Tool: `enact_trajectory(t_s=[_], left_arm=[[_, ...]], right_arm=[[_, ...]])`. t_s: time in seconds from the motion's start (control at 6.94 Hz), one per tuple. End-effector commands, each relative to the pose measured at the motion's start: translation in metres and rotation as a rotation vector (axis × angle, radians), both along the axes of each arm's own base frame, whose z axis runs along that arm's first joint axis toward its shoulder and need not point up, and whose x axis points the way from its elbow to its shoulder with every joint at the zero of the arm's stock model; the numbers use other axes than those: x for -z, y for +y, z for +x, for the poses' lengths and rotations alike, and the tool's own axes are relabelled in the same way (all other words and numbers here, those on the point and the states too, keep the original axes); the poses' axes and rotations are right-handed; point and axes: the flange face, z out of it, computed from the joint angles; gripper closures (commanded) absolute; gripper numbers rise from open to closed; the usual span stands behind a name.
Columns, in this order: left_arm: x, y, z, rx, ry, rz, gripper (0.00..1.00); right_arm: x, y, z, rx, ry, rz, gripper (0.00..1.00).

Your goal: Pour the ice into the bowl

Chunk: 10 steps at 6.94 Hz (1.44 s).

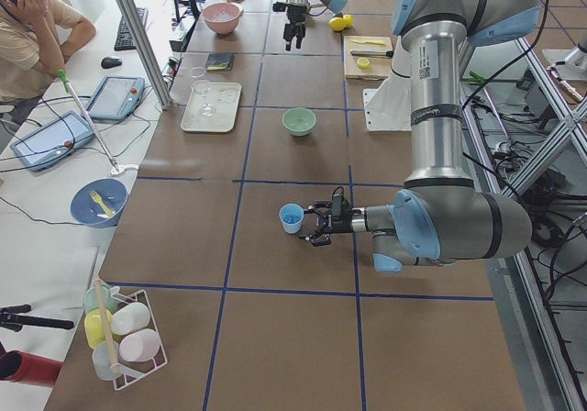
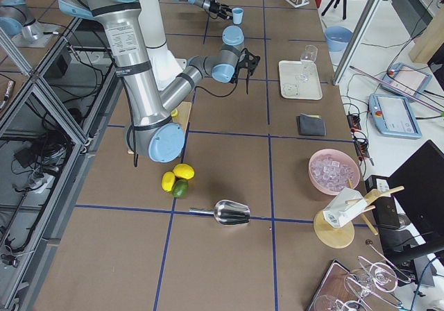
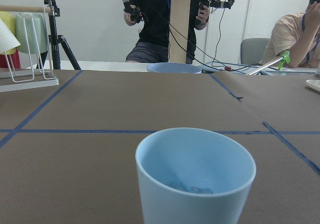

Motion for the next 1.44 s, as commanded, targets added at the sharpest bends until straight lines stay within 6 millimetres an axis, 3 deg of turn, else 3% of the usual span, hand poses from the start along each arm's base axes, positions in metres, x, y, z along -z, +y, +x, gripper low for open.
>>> enact_trajectory(t_s=[0.0, 0.29, 0.72, 1.01, 1.15, 1.3], left_arm=[[0.003, -0.007, 0.003, 0.020, -0.005, 0.000, 0.01], [0.011, -0.021, 0.022, 0.053, -0.037, -0.005, 0.01], [-0.002, -0.040, 0.014, 0.090, -0.082, -0.023, 0.01], [0.007, -0.048, 0.032, 0.097, -0.073, -0.029, 0.01], [0.004, -0.052, 0.029, 0.106, -0.085, -0.032, 0.05], [-0.001, -0.057, 0.024, 0.119, -0.114, -0.033, 0.20]], right_arm=[[-0.001, 0.001, 0.001, 0.001, 0.000, -0.001, 0.00], [-0.003, 0.001, 0.001, 0.001, 0.004, -0.004, 0.00], [-0.005, 0.002, 0.002, 0.002, 0.005, -0.005, 0.00], [-0.003, 0.001, 0.001, 0.002, 0.002, -0.003, 0.00], [-0.003, 0.001, 0.001, 0.002, 0.002, -0.003, 0.00], [-0.002, 0.001, 0.001, 0.002, 0.000, -0.002, 0.00]])
